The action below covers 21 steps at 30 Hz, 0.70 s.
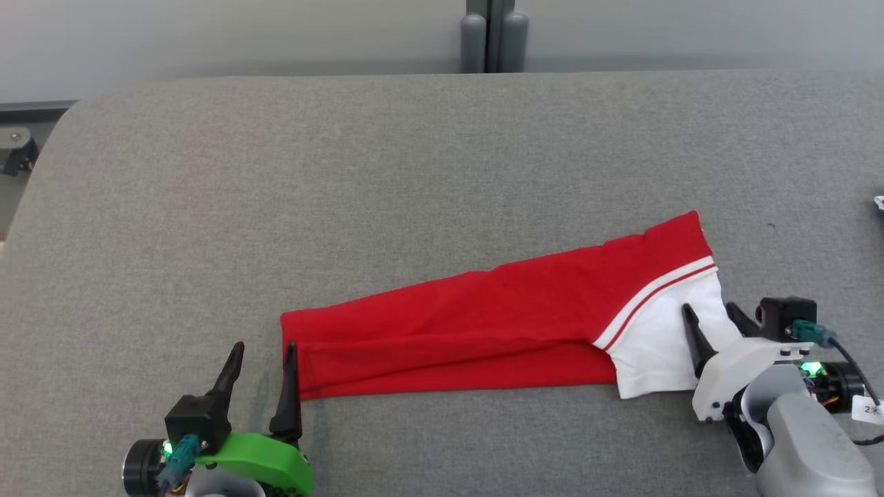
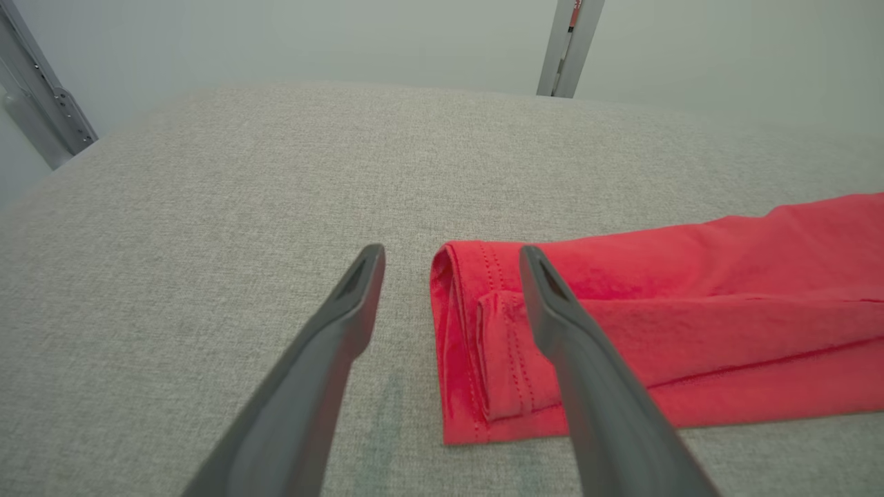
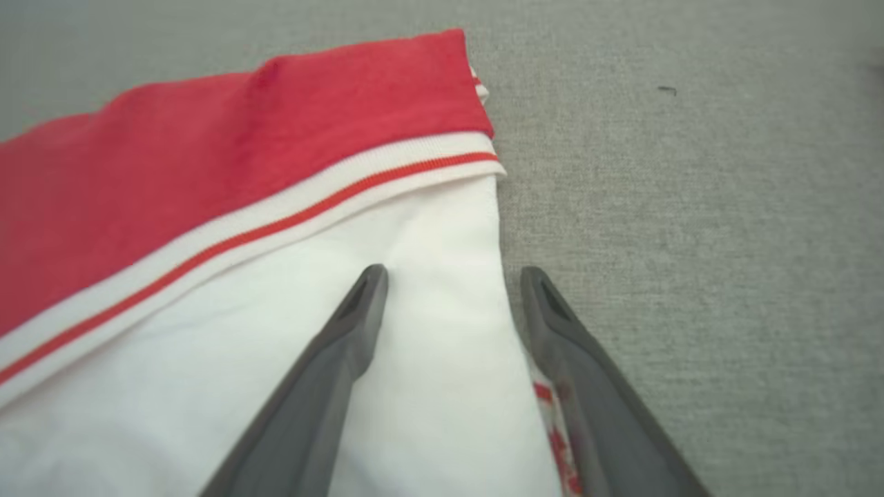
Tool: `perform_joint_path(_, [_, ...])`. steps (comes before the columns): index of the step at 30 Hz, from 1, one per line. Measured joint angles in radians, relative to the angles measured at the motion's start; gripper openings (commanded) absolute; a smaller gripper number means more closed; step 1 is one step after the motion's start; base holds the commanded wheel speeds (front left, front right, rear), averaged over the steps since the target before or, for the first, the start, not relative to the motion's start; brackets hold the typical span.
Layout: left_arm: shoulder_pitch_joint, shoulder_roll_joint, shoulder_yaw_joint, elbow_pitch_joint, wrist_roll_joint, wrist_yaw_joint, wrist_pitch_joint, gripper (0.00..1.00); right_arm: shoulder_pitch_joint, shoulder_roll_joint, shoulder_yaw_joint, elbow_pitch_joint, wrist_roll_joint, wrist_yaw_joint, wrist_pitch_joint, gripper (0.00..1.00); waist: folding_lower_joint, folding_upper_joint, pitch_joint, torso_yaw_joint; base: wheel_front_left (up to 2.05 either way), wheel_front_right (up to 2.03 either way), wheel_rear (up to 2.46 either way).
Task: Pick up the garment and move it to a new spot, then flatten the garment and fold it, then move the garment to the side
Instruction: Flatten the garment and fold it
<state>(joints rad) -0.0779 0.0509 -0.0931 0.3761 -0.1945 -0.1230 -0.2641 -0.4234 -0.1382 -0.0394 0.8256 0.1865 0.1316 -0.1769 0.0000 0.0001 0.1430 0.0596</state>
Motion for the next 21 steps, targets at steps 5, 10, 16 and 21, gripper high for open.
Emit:
perform_joint_path(5, [-0.006, 0.0, -0.01, 0.002, -0.007, 0.001, 0.0, 1.0, -0.015, 0.016, 0.033, 0.074, 0.038, 0.0, 0.028, 0.62, 0.0, 0.0, 0.012, 0.017, 0.0, 0.0, 0.0])
perform_joint_path(10, [-0.006, 0.0, -0.009, 0.005, -0.011, 0.004, 0.0, 1.0, -0.03, -0.005, 0.051, 0.106, 0.098, 0.0, 0.007, 0.0, 0.0, -0.0001, 0.021, 0.006, 0.0, 0.0, 0.0])
perform_joint_path(16, [-0.007, -0.001, -0.021, 0.009, -0.017, 0.004, 0.0, 1.0, -0.042, -0.084, -0.071, 0.104, 0.046, 0.001, -0.079, 0.0, 0.0, 0.0, 0.02, -0.018, 0.0, 0.0, 0.0])
perform_joint_path(21, [-0.008, -0.001, -0.033, 0.007, -0.031, 0.009, 0.0, 1.0, -0.026, -0.074, -0.201, -0.101, -0.061, 0.0, -0.085, 0.0, 0.0, 0.0, 0.004, -0.032, 0.0, 0.0, 0.0])
